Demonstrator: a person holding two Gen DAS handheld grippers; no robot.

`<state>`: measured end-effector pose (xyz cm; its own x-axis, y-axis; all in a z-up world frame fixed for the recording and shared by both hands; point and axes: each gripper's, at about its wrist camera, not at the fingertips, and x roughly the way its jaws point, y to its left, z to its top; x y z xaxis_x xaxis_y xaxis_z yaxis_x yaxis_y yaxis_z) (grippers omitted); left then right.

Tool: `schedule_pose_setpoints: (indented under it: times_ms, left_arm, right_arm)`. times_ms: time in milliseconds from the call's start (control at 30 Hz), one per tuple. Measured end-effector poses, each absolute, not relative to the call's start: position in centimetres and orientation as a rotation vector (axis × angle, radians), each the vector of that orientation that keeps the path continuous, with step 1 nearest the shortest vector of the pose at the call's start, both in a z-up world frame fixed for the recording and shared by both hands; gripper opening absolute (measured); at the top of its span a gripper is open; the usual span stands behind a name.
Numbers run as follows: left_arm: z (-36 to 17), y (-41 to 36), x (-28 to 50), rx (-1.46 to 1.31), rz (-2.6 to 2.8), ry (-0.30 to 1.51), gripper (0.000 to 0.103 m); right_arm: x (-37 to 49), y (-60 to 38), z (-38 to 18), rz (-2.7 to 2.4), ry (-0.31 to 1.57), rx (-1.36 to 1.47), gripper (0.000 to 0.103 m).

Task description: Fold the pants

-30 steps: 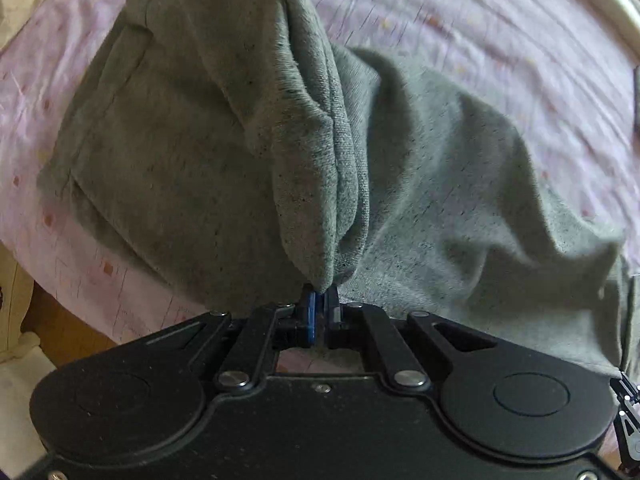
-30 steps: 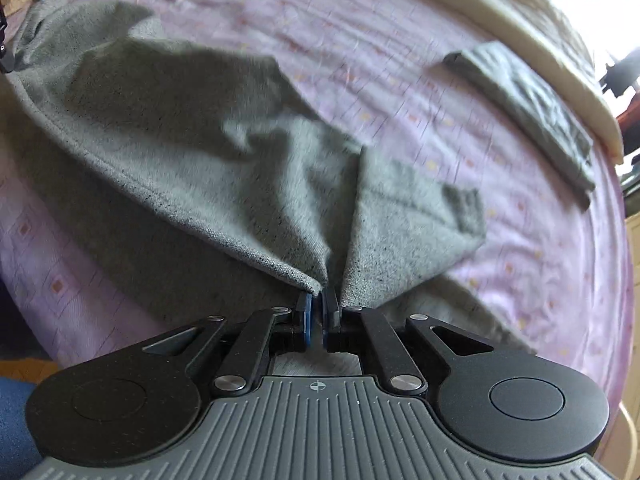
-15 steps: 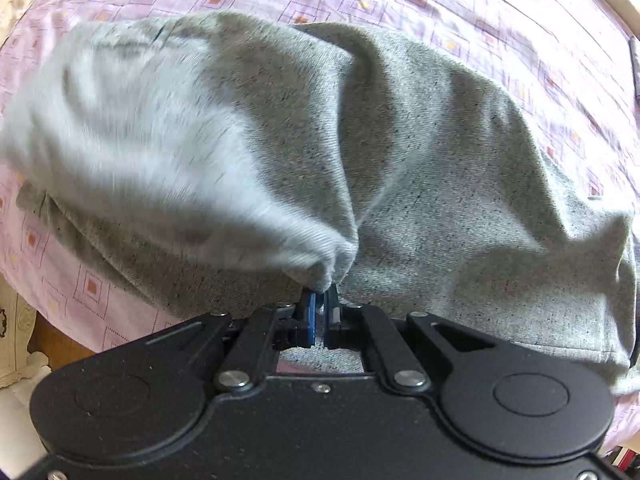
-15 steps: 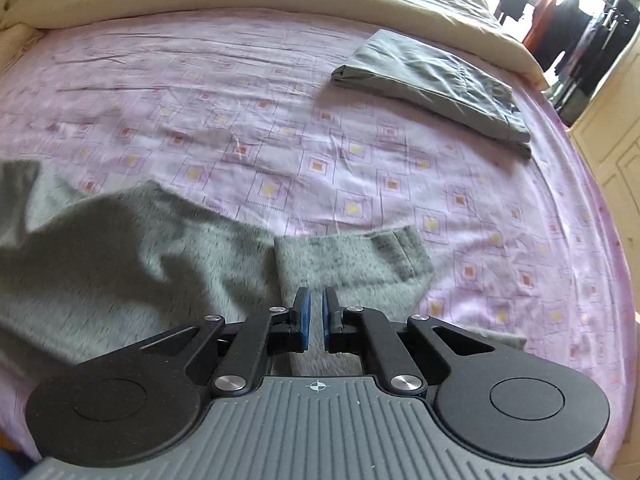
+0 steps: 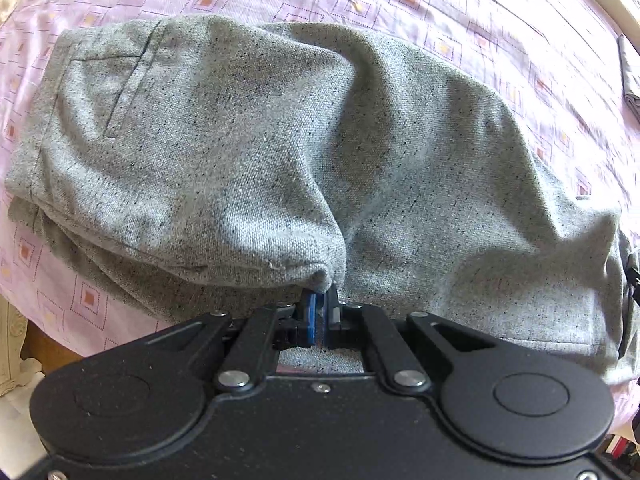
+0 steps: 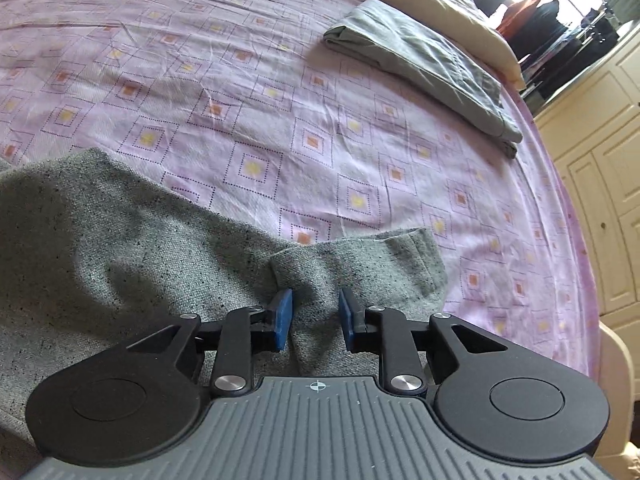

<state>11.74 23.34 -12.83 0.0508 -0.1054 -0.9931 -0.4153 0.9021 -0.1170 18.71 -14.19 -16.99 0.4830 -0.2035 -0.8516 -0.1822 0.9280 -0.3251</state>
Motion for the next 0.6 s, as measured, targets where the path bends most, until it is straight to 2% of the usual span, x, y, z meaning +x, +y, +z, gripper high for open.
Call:
schedule_pose_setpoints:
  times_ms: [100, 167, 367, 400, 433, 467, 600]
  left_arm:
    - [-14.1, 23.2, 11.9, -0.415, 0.222, 1.521, 0.004]
    - [-14.1, 23.0, 11.9, -0.412, 0.203, 1.529, 0.004]
    - [-14.5, 22.9, 12.4, -0.385, 0.153, 1.543, 0.004]
    - [-14.4, 22.9, 12.4, -0.385, 0.147, 1.541, 0.004]
    - [-14.4, 22.9, 12.5, -0.384, 0.14, 1.539, 0.004]
    - [-14.3, 22.9, 12.6, -0.382, 0.134, 1.534, 0.004]
    - [-12.4, 23.5, 12.8, -0.395, 0.124, 1.467, 0.002]
  right_arm:
    - [18.2, -13.5, -15.6, 0.025, 1.02, -0.389, 0.025]
    - [18.1, -12.7, -15.9, 0.032, 1.031, -0.427, 0.03]
    - [19.1, -12.1, -19.0, -0.065, 1.117, -0.521, 0.029]
    - [19.2, -12.4, -18.8, -0.079, 1.121, -0.501, 0.026]
    - [19.3, -12.8, -18.5, -0.086, 1.126, -0.472, 0.01]
    - [19.5, -13.4, -17.9, -0.102, 1.125, -0.433, 0.007]
    - [20.6, -17.6, -13.6, -0.182, 1.093, -0.168, 0.006]
